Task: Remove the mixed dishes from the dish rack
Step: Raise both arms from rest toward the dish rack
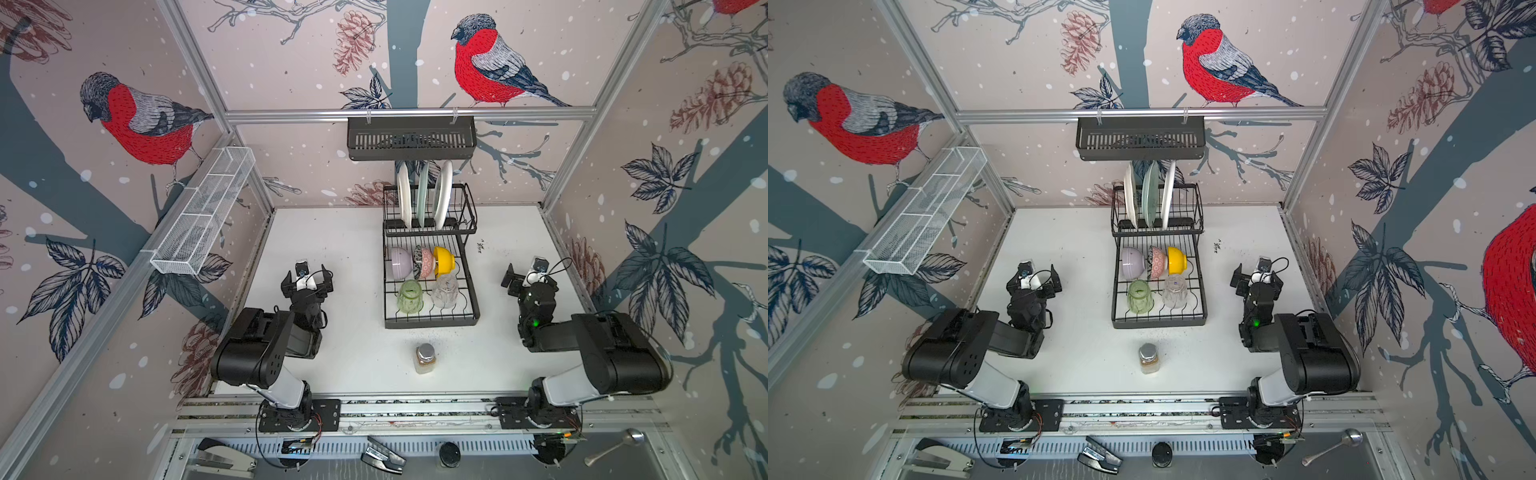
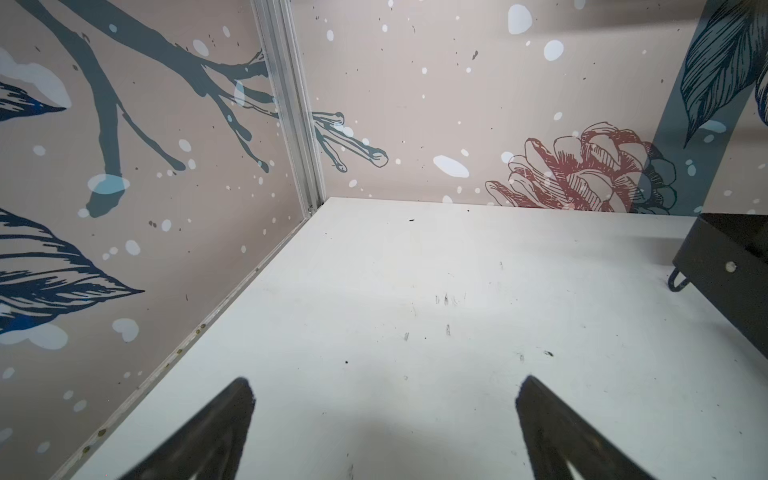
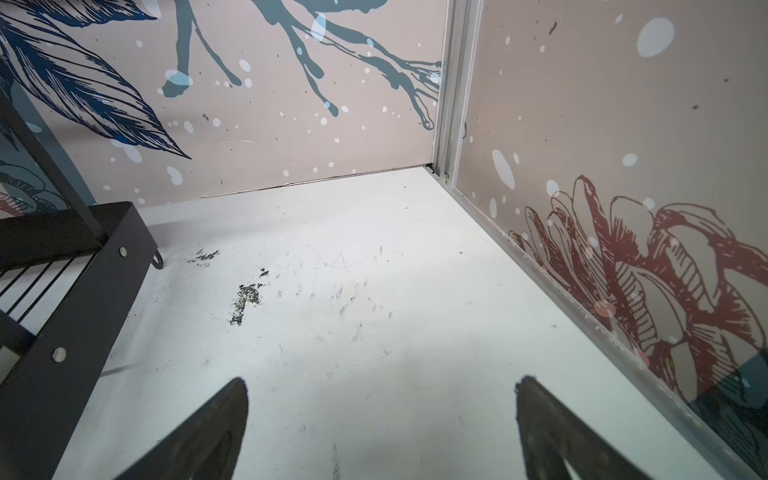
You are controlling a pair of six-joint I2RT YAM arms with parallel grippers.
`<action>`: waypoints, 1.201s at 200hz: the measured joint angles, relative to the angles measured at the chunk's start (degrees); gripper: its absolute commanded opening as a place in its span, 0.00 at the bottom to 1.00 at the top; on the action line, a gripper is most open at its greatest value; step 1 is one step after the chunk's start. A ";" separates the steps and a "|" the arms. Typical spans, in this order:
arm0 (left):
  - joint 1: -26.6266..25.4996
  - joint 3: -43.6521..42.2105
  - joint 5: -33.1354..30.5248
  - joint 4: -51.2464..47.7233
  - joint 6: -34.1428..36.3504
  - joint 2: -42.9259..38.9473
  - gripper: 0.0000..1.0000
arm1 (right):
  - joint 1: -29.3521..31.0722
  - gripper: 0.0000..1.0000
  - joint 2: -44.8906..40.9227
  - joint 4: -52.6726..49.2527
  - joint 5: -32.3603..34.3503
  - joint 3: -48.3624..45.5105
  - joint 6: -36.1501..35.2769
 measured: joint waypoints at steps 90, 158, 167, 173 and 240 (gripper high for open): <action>0.00 -0.02 0.00 -0.48 -0.02 0.00 0.99 | 0.13 1.00 0.04 0.00 0.04 0.11 0.00; 0.04 0.07 0.04 -0.52 -0.04 0.00 0.99 | 0.50 1.00 0.13 0.00 1.05 0.11 0.00; 0.04 0.07 0.04 -0.52 -0.04 0.00 0.99 | 0.50 1.00 0.13 0.00 1.05 0.11 0.00; 0.04 0.07 0.04 -0.55 -0.04 0.00 0.99 | 0.50 1.00 0.15 0.00 1.05 0.11 0.00; -0.70 0.07 -1.84 -2.38 0.00 -3.26 0.98 | 2.58 1.00 -3.76 -3.21 5.99 1.09 0.04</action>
